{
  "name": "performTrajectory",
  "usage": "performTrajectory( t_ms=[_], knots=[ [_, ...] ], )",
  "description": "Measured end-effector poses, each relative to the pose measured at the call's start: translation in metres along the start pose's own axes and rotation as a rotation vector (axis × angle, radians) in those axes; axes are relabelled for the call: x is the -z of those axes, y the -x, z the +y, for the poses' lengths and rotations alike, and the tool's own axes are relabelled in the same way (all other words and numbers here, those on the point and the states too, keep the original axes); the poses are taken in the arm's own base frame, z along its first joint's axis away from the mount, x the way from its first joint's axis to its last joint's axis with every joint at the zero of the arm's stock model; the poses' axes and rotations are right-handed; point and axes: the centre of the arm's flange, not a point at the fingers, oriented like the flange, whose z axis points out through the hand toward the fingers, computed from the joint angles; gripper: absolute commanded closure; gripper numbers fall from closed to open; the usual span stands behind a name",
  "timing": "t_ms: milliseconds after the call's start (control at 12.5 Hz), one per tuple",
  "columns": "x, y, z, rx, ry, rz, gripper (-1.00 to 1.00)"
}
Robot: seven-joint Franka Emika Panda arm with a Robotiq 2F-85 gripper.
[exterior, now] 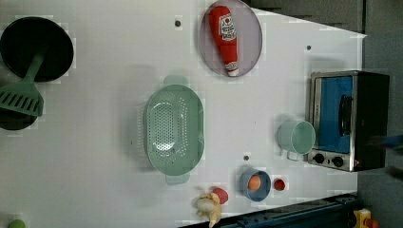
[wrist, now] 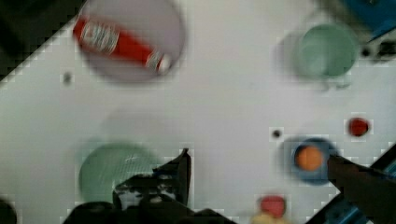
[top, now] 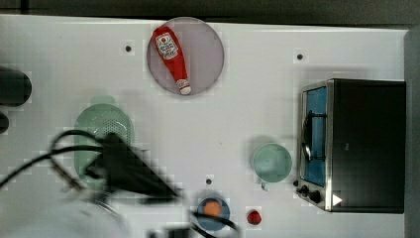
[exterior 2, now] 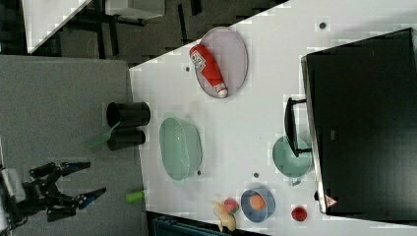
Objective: Drag strainer left to right.
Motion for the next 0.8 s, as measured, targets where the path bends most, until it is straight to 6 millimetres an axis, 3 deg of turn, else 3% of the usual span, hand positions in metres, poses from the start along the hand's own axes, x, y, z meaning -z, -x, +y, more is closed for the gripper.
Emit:
performTrajectory(
  t_ms=[160, 480, 800],
  knots=[
    [-0.034, 0.04, -0.052, 0.112, 0.019, -0.003, -1.0],
    [-0.11, 0.122, -0.125, 0.106, 0.071, -0.066, -1.0],
    [-0.204, 0.148, -0.158, -0.192, 0.035, -0.125, -1.0]
  ],
)
